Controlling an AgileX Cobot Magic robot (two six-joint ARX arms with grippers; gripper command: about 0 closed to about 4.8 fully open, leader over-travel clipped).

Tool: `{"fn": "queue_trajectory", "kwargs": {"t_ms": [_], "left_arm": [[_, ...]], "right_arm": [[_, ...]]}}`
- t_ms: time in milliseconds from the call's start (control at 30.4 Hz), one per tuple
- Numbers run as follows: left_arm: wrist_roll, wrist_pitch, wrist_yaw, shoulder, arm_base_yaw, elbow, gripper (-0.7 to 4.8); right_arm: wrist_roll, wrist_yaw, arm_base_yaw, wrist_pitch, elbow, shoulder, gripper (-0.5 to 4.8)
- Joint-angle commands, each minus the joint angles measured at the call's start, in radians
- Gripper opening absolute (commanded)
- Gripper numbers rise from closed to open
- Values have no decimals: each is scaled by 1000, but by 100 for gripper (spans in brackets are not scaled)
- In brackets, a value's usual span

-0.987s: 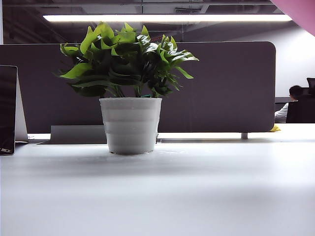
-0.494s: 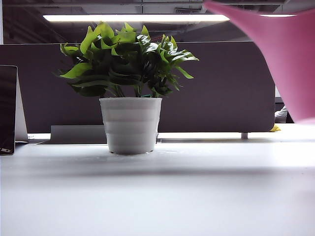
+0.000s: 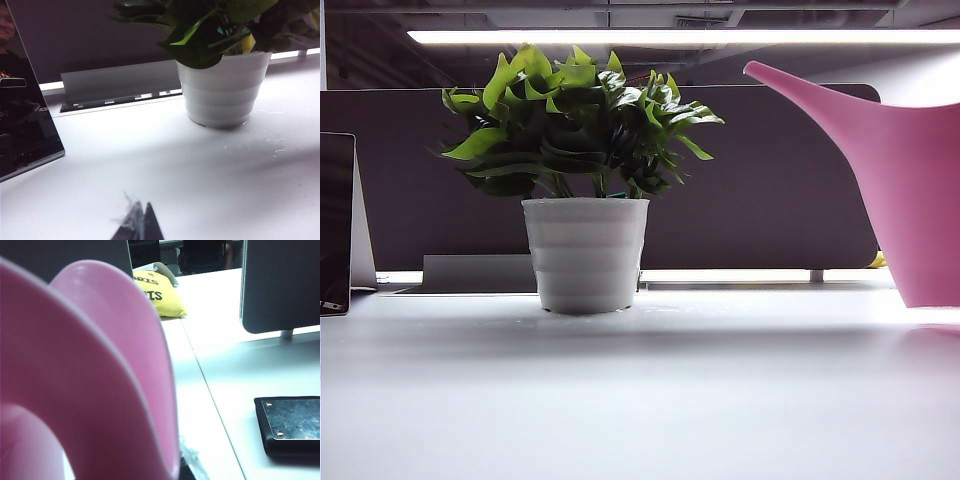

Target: Pick up the watering can from the table, water the potted plant, and put the can back.

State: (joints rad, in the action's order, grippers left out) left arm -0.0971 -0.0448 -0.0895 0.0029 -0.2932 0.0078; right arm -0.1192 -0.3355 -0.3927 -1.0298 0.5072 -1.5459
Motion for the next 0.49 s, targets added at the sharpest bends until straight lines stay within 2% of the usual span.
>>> {"fn": "queue_trajectory", "kwargs": {"t_ms": [33, 230, 494], "left_arm": [[0, 6, 3, 1, 2, 1, -5], [0, 5, 3, 1, 2, 1, -5], [0, 5, 3, 1, 2, 1, -5]], "right_arm": [[-31, -30, 0, -170, 12, -45, -5], [-19, -59, 1, -286, 13, -146, -5], [-19, -68, 2, -291, 13, -184, -5]]}}
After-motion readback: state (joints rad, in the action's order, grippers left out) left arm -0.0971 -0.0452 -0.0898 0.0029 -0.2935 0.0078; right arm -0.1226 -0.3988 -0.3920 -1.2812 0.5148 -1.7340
